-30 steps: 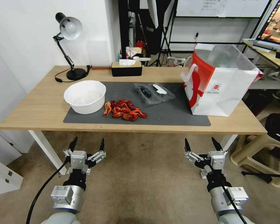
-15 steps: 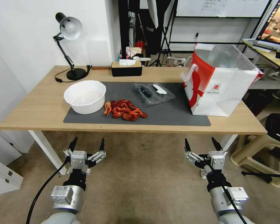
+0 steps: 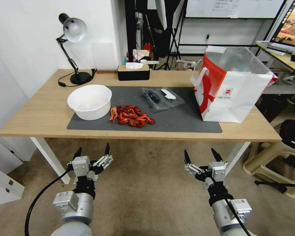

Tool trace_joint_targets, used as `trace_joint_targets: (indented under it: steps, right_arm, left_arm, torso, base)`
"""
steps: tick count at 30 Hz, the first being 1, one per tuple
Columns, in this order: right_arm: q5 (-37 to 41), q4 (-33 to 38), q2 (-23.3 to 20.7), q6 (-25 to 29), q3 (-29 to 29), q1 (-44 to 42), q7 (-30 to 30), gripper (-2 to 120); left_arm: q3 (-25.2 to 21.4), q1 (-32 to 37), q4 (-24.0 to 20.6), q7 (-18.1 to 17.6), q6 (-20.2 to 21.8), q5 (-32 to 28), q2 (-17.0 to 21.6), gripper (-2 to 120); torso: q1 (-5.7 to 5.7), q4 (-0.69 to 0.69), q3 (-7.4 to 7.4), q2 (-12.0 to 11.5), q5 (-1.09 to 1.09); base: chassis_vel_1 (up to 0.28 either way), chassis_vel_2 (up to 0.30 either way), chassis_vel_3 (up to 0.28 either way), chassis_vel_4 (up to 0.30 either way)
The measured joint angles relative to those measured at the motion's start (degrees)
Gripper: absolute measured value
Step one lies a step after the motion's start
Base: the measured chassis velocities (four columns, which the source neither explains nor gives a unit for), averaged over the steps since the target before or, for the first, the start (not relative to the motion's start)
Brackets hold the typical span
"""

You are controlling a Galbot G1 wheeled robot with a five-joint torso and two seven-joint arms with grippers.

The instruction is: Close the takeout container lid, then place the container into the takeout bag.

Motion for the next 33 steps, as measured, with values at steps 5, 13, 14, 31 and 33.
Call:
trace_joint_targets:
  steps: [5,13,14,31,33]
  right_arm:
    - [-0.40,0.00,0.27,0.32,0.02,0.03,0.06,100]
    - [-0.54,-0.45,-0.03,0.89,0.60,0.09,0.23,100]
    - [-0.54,-0.66,-0.10,0.99,0.70,0.16,0.26,100]
    - [-1.63,-1.56,-0.18,1.76,1.22,-0.39,0.24,100]
    - [-1.81,-1.51,0.01,1.76,1.29,-0.50,0.24,100]
  left_arm:
    - [0.28,-0.21,0.04,-0.44,-1.39,-0.61,0.45,100]
    - [0.21,-0.53,0.97,0.57,-1.97,-0.44,0.70,100]
    - [0.14,-0.82,1.20,0.82,-1.97,-0.66,1.00,100]
    - [0.77,-15.70,9.33,6.35,-0.72,-12.90,12.95,100]
    - [1.37,-17.61,10.11,6.35,-0.34,-13.87,14.08,100]
  torso:
    - [0.00,0.01,0.00,0.00,0.00]
    - [0.00,0.01,0.00,0.00,0.00]
    - [0.00,0.01,0.00,0.00,0.00]
    - [0.00,0.00,0.00,0.00,-0.01]
    - [0.00,0.01,0.01,0.00,-0.02]
  base:
    - [0.000,0.000,0.000,0.000]
    - [0.000,0.000,0.000,0.000]
    - [0.000,0.000,0.000,0.000]
    - [0.000,0.000,0.000,0.000]
    - [0.000,0.000,0.000,0.000]
